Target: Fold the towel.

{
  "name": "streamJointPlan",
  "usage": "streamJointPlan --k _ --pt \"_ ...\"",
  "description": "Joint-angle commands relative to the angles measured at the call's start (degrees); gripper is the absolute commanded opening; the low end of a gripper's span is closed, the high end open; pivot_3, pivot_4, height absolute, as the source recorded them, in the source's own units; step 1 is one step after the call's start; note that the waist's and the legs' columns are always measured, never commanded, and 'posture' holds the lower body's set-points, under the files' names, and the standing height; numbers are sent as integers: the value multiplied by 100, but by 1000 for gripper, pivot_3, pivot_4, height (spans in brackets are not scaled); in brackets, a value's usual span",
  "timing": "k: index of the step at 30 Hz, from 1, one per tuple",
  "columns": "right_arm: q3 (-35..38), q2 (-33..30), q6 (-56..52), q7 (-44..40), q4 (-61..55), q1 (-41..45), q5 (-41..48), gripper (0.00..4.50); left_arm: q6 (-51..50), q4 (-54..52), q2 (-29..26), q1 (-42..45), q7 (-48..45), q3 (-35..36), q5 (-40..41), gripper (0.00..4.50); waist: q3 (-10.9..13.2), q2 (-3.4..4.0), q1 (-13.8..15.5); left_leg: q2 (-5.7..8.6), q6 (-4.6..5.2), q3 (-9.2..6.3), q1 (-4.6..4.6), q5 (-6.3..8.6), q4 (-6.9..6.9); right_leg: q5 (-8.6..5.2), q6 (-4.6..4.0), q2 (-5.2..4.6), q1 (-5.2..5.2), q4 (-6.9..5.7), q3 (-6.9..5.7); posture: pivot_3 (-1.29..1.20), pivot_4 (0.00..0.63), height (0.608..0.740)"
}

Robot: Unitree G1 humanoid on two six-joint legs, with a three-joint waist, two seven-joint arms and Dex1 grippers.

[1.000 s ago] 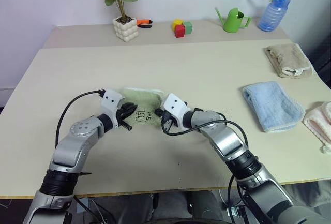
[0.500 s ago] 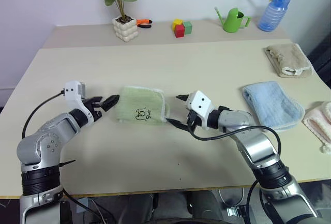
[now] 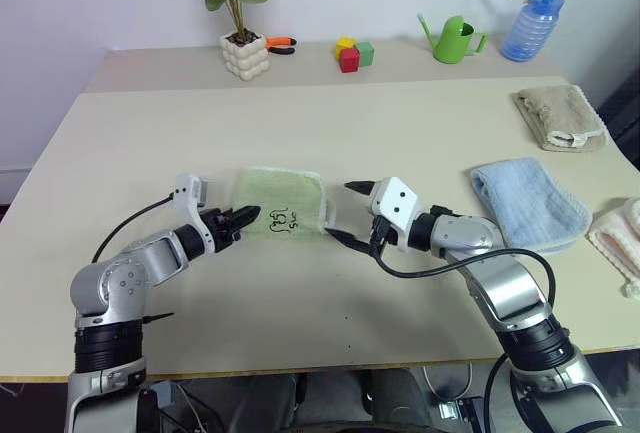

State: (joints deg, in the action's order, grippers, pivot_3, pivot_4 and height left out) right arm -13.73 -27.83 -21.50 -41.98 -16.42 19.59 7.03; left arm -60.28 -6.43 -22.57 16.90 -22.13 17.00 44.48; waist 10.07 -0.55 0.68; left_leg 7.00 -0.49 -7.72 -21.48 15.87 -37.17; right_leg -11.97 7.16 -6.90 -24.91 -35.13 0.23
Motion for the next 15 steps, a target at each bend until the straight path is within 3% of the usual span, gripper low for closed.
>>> streamJointPlan --k 1,5,9,15 --pt "131 -2 91 43 -371 24 33 4500 252 -117 79 131 78 86 -14 29 0 0 0 0 0 0 0 0 0 0 0 0 0 0 0 0 150 730" --pt "109 -12 86 36 -391 17 31 4500 1664 413 285 660 793 854 -456 29 2 -9 15 0 -3 -2 -1 -1 -2 1 0 0 2 1 -2 0 150 730" --pt "57 24 97 37 -394 37 20 4500 2917 1210 134 1247 1719 2045 -543 29 2 -11 -35 -5 -11 -3 -2 -5 1 2 -3 5 -4 2 -3 0 150 730" --pt "-6 32 200 -9 -340 1 2 4500 3578 1630 176 1094 2859 2805 -737 29 -2 -18 1 -3 -12 0 -3 3 -2 2 -2 4 -5 9 -1 0 150 730"
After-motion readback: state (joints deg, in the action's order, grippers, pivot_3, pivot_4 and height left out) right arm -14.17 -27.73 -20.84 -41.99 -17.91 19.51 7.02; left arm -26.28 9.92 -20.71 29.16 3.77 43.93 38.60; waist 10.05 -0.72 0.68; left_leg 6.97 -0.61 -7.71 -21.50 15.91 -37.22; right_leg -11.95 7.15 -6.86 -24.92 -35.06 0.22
